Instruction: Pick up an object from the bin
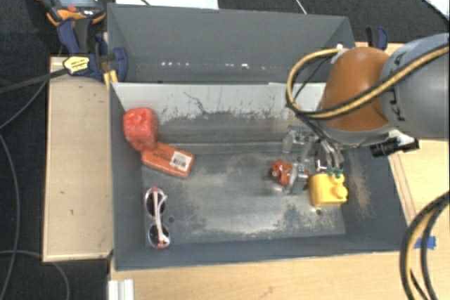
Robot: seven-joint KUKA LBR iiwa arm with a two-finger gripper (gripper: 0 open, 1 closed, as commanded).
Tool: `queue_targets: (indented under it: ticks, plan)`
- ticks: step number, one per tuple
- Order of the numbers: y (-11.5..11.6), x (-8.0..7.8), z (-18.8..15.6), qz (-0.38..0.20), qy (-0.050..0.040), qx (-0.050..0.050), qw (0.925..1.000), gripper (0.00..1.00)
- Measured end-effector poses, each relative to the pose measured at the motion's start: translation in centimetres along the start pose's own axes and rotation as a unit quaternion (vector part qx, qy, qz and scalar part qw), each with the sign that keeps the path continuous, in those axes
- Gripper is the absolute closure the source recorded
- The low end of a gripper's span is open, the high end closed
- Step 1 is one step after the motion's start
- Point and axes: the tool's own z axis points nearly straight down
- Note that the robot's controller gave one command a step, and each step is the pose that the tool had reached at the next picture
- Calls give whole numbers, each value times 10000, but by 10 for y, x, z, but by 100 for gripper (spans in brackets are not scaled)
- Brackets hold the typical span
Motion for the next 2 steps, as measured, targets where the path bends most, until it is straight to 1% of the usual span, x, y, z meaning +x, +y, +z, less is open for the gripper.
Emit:
queue_targets:
  ticks: [1,2]
  plan:
    - [-2,-18,47,378,32,-1,9993,0]
    - [6,16,45,1218,1,-1,9926,0]
